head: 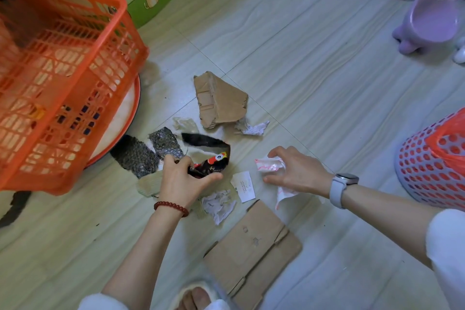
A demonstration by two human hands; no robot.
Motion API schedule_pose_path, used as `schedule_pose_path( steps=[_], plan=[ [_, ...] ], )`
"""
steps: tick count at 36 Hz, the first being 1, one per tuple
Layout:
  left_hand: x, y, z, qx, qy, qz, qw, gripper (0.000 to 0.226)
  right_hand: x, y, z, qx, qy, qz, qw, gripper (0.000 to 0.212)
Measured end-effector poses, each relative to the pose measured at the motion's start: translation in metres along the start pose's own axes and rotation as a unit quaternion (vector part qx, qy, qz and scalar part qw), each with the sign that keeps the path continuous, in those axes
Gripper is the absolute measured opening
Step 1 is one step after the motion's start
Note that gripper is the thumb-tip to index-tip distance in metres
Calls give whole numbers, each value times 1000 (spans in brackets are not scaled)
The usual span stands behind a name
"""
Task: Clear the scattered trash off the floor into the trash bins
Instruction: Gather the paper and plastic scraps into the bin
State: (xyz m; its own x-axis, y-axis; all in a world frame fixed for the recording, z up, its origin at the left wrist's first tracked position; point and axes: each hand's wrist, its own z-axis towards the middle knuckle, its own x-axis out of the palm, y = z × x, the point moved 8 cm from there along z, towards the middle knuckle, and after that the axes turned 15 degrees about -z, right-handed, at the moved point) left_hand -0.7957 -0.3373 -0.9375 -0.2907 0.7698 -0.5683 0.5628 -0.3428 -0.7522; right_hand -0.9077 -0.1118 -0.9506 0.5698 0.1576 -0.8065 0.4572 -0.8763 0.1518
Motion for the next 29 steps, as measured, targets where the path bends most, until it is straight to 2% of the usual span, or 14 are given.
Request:
schedule_pose_path(
  steps=[4, 6, 11, 12, 15, 17, 19, 21, 22, 24, 27, 29],
  plan=[
    [7, 5, -1, 8, 36, 138, 990, 59, 5, 10, 1, 0, -24, -77, 997, 56],
    [6, 6, -1, 32, 15, 181, 983, 51, 7, 21, 4, -14, -44, -128, 991, 62],
    [-12, 1, -2, 117, -63, 112, 985, 17, 17, 58, 17, -48, -70, -199, 976, 76],
    [-16, 2, -1, 105, -67, 92, 988, 23, 20, 65, 19, -57, -73, -205, 974, 76],
    [-26, 13, 1, 50, -57, 46, 996, 64, 36, 80, 19, -84, -70, -242, 964, 86],
    [-31, 10, -1, 69, -45, 32, 996, 82, 42, 81, 17, -87, -67, -246, 963, 92],
    [-38, 5, -2, 104, -47, 18, 993, 87, 45, 78, 20, -82, -62, -217, 971, 87],
    [-44, 2, -1, 137, -53, -12, 989, 76, 38, 79, 22, -77, -66, -199, 975, 76],
    [-47, 2, -1, 135, -59, -31, 989, 67, 33, 79, 23, -78, -82, -195, 974, 67],
    [-50, 3, -1, 102, -68, -62, 991, 50, 35, 77, 25, -93, -65, -152, 982, 47],
    [-51, 0, -3, 60, -68, -98, 991, 27, 38, 70, 25, -126, -45, -139, 981, 42],
    [-50, -8, -5, 79, -77, -78, 991, 25, 32, 64, 26, -127, -49, -106, 985, 37]
  ],
)
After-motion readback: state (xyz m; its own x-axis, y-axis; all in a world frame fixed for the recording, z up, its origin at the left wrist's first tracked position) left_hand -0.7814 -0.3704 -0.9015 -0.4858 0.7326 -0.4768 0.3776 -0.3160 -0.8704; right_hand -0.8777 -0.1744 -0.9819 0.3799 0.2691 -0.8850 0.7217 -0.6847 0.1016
